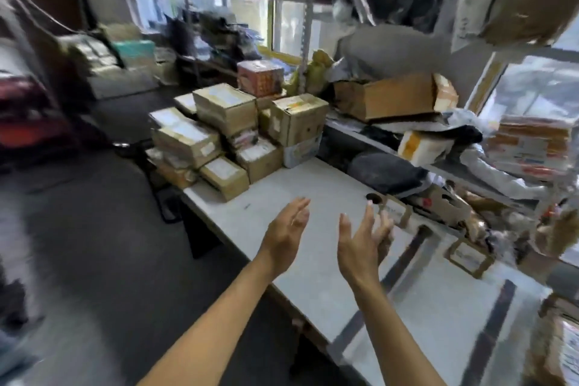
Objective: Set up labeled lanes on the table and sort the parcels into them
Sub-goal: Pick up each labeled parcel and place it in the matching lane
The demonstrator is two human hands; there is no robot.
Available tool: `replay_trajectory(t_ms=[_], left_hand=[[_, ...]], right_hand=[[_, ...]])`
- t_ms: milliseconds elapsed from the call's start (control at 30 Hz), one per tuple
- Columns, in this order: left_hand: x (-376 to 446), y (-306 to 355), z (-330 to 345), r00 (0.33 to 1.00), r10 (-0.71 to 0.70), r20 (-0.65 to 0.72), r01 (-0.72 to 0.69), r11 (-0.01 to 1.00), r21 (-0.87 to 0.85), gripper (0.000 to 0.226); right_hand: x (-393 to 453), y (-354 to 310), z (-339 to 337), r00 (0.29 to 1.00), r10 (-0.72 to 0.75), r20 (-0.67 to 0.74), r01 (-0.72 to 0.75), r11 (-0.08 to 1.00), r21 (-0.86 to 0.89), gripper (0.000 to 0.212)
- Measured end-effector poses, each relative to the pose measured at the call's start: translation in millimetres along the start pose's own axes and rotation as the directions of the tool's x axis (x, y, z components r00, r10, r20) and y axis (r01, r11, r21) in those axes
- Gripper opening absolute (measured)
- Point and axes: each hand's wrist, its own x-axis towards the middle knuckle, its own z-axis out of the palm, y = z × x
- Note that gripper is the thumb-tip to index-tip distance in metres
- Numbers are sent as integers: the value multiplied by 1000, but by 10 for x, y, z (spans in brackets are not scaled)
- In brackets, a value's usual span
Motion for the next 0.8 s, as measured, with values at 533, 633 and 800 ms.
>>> replay_trajectory(t_ms=[533, 633, 800], left_hand=[[224, -751, -2401, 888, -88, -451, 155, 981, 113, 83], [642, -906, -2650, 885, -115, -452, 174, 981, 90, 85], [1484, -1004, -2978, 892, -148, -427, 204, 975, 88, 91]], right_hand=[[118, -1605, 2097, 931, -245, 272, 262, 965, -28, 69], [458, -1776, 2500, 922, -237, 305, 247, 969, 7, 70], [1095, -2067, 2981, 924, -221, 311, 216, 975, 52, 71]])
